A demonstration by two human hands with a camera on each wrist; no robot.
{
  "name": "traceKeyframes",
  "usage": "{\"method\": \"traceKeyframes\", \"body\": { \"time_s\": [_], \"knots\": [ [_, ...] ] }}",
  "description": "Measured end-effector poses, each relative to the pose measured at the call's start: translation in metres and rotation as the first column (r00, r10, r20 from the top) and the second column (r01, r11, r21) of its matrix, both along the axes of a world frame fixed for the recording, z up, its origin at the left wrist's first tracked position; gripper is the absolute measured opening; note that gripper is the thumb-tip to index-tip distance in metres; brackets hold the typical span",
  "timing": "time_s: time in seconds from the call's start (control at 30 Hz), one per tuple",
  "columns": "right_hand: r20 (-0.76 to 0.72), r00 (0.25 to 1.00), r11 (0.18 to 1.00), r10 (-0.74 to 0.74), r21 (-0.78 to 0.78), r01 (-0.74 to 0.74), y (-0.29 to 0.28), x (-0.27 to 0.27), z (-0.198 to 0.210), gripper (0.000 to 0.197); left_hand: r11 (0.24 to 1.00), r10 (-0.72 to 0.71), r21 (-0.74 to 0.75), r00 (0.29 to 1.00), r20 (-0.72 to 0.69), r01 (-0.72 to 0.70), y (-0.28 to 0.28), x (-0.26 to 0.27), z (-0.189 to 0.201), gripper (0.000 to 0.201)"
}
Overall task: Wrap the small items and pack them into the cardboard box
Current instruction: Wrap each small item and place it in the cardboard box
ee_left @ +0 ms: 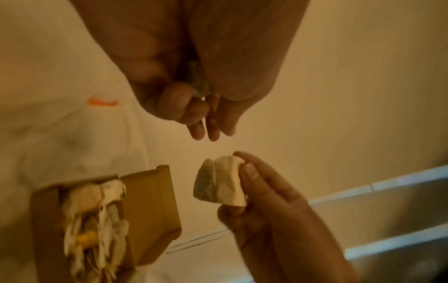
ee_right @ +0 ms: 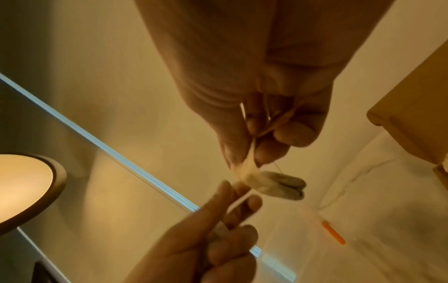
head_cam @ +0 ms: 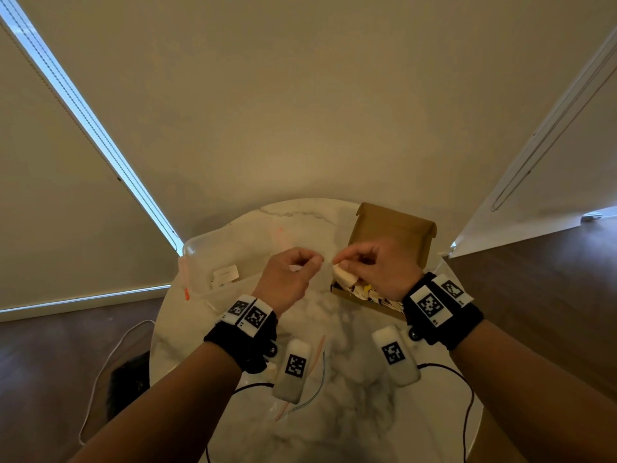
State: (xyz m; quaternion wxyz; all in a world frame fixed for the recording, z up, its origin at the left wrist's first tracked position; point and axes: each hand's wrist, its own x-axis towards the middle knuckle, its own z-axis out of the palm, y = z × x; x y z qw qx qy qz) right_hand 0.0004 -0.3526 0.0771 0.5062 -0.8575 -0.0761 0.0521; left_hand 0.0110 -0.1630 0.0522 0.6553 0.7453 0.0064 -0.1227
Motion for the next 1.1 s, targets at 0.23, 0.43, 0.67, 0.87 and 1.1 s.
{"method": "traceKeyframes", "body": {
  "time_s": [0.23,0.43,0.67,0.87,1.1],
  "knots": [
    [0.009,1.000,0.999,0.007,0.052,-0.007,0.004,-0.005,0.001,0.011,0.956,-0.241,0.204,0.959,0.149,0.209,0.001,-0.002,-0.001,0.008],
    [-0.055,0.997,0.988,-0.054,0.140,0.061,-0.006,-0.010,-0.001,0.020,0.959,-0.168,0.260,0.965,0.200,0.113,0.006,-0.003,-0.007,0.007],
    [-0.053,0.995,0.990,-0.079,0.112,0.084,-0.010,-0.012,0.001,0.013,0.971,-0.152,0.219,0.960,0.236,0.100,0.006,-0.006,-0.006,0.006],
    [-0.025,0.985,0.959,-0.170,0.227,0.171,-0.006,-0.012,0.007,0.014,0.989,-0.025,0.150,0.976,0.217,-0.008,0.005,-0.004,-0.010,0.019],
    [0.016,0.977,0.930,-0.212,0.311,0.196,-0.004,-0.023,0.012,0.006,0.972,0.171,0.134,0.974,0.149,-0.192,0.003,0.003,-0.009,0.016]
  ]
}}
